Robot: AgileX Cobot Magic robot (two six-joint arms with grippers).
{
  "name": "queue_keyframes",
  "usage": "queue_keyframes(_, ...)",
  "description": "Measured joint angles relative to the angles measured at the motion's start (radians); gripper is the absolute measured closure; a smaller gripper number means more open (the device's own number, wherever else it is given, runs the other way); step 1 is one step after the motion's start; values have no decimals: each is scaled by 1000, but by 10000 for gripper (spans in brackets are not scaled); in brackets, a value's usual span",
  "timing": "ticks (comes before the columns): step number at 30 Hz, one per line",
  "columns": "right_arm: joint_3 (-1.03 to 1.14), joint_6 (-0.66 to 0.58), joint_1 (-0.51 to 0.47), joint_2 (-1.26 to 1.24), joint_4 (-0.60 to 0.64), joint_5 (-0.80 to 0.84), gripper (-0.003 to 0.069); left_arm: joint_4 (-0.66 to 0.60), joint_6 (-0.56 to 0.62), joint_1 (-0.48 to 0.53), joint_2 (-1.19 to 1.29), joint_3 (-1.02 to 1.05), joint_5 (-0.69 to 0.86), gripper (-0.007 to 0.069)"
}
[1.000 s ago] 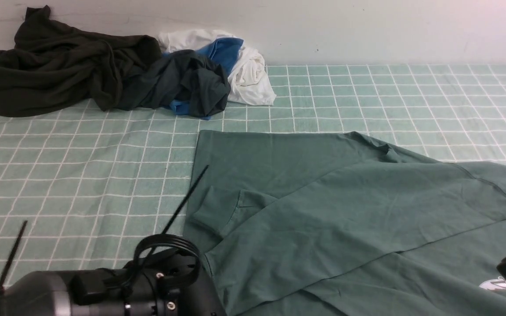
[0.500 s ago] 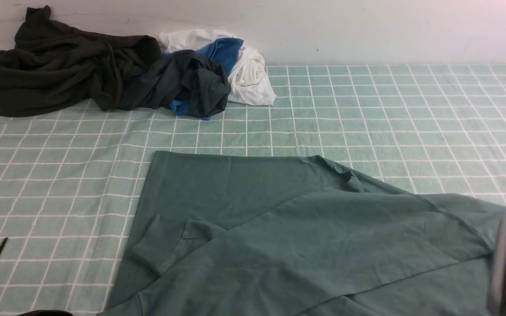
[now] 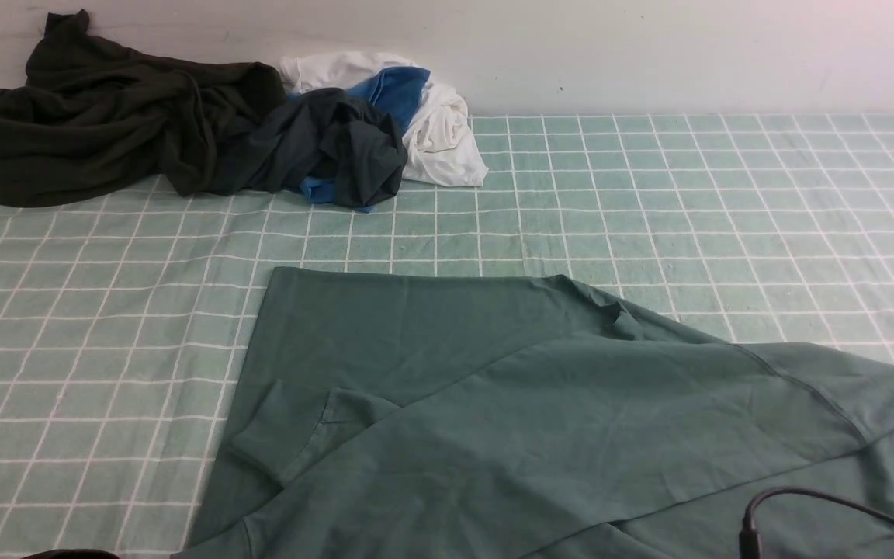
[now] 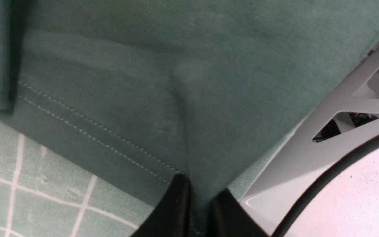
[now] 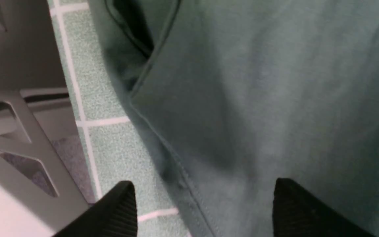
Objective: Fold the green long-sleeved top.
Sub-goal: Use both arms simultaneously to clamp the lower edge of the clothing fabric, then use both arms to drag the lower edge of the fabric forward and fold it over the upper edge
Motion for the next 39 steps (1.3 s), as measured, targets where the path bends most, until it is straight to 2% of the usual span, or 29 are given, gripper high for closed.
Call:
queue_keyframes(4,0,0,28,39,-16,-33,202,0,0,0,0,0,0,596)
queue_keyframes(8,0,0,35,88,-24,-68,307,0,0,0,0,0,0,596)
queue_keyframes(9,0,0,35,91,-24,-69,313,0,0,0,0,0,0,596)
queue_keyframes(10,0,-1,35,110,-24,-73,371,0,0,0,0,0,0,596)
queue_keyframes(13,0,-1,35,123,-24,-75,476,0,0,0,0,0,0,596)
queue_keyframes(15,0,-1,35,123,-24,-69,519,0,0,0,0,0,-1,596)
queue_keyframes(17,-13,-3,35,122,-34,-38,609,9,-3,0,-2,-1,-2,596)
queue_keyframes(21,-75,10,31,96,-83,57,655,54,-58,0,-24,-32,10,596)
queue_keyframes(26,-205,53,-55,68,-181,175,656,178,-133,14,-76,-151,108,596)
queue_keyframes(30,-381,-15,-222,70,-247,215,657,254,-86,157,-76,-331,153,596)
queue_keyframes(32,-420,-43,-263,78,-246,208,656,259,-46,218,-61,-374,153,595)
queue_keyframes(35,-563,-151,-399,152,-198,165,657,243,85,395,36,-543,115,594)
queue_keyframes(39,-706,-258,-496,296,-121,153,657,187,191,548,191,-734,51,594)
